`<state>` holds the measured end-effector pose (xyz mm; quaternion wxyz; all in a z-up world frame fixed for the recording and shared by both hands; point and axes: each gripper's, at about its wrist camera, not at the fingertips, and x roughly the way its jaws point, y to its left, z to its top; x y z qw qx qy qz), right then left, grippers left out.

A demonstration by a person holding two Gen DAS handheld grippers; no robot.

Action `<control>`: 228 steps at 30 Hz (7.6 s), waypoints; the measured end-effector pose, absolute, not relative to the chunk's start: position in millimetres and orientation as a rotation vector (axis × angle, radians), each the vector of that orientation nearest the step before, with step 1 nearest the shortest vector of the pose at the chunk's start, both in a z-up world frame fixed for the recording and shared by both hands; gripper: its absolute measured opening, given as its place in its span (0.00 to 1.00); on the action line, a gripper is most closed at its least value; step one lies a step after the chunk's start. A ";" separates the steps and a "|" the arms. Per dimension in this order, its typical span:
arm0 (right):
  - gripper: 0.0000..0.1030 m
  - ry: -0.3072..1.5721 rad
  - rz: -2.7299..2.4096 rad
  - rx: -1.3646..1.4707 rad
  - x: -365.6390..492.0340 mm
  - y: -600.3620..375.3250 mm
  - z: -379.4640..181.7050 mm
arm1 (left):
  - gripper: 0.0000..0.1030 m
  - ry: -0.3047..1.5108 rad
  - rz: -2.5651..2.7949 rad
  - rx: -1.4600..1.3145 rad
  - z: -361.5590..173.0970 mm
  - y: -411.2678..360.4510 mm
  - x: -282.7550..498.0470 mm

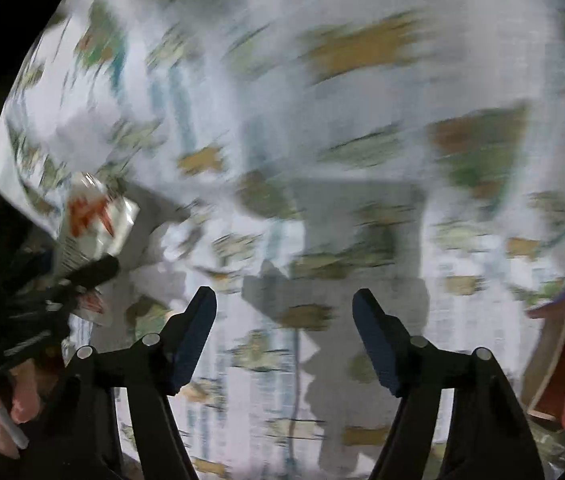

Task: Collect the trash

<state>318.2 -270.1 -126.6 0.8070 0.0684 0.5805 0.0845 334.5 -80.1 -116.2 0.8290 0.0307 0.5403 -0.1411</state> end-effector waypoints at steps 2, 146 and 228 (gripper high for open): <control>0.67 1.258 0.219 0.096 318.3 -242.7 -136.5 | 0.59 1.137 -0.245 0.069 -110.3 -62.8 328.8; 0.18 1.323 0.388 0.175 34.8 -255.7 -144.6 | 0.83 1.059 -0.225 -0.415 -104.8 -26.2 25.1; 0.90 1.026 0.335 0.060 150.5 -243.9 -63.2 | 1.00 0.731 0.156 -0.179 23.7 56.4 87.6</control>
